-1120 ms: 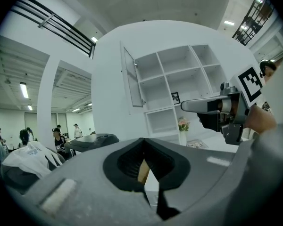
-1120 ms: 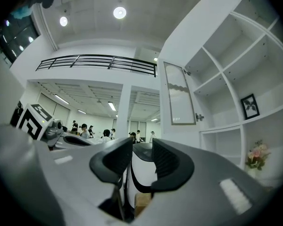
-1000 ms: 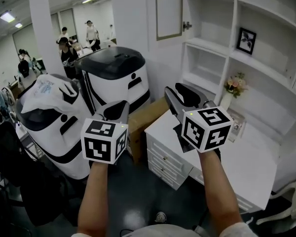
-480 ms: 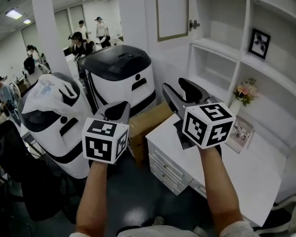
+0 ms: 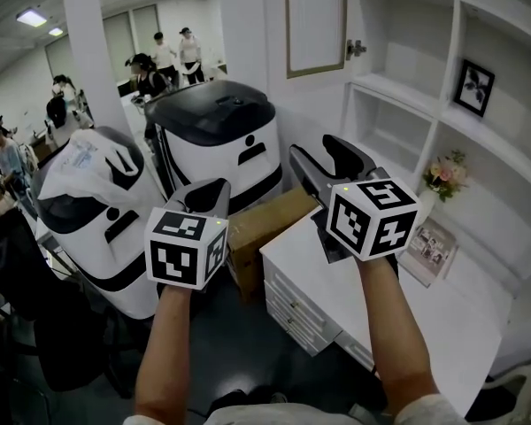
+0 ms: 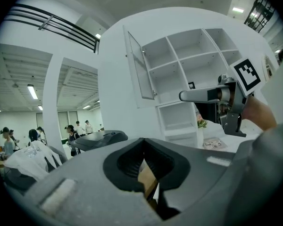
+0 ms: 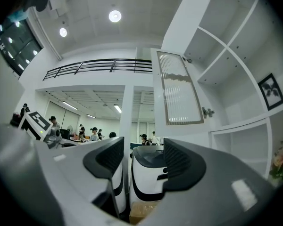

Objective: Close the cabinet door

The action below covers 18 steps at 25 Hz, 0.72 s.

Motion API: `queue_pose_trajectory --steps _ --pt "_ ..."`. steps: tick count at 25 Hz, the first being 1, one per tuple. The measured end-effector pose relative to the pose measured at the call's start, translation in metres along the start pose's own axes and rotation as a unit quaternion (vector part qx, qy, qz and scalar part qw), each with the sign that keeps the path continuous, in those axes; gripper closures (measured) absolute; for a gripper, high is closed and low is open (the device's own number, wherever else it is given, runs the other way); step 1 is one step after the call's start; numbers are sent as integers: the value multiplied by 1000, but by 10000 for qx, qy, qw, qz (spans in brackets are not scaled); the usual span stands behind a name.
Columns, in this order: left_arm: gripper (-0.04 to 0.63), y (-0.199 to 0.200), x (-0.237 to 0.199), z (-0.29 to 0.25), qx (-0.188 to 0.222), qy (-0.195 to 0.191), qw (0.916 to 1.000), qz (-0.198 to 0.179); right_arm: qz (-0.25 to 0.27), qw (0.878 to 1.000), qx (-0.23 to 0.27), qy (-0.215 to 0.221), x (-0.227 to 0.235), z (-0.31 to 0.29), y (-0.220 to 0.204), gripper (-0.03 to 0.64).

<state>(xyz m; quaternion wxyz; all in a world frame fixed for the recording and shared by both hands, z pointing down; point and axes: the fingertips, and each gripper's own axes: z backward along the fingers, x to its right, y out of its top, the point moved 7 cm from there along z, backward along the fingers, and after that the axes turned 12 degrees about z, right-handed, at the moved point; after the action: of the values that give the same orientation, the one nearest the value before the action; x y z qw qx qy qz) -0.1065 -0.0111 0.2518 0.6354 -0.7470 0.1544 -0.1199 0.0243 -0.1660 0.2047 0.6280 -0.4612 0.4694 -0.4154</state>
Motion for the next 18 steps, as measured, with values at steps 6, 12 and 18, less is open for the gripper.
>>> queue_pose_trajectory --steps 6,12,18 --pt "597 14 -13 -17 162 -86 9998 94 27 10000 69 -61 8 -22 2 357" --pt "597 27 -35 -52 355 -355 9983 291 176 9995 132 -207 17 -55 3 353" --pt "595 42 -63 -101 450 -833 9949 346 291 9981 128 -522 26 -98 3 350"
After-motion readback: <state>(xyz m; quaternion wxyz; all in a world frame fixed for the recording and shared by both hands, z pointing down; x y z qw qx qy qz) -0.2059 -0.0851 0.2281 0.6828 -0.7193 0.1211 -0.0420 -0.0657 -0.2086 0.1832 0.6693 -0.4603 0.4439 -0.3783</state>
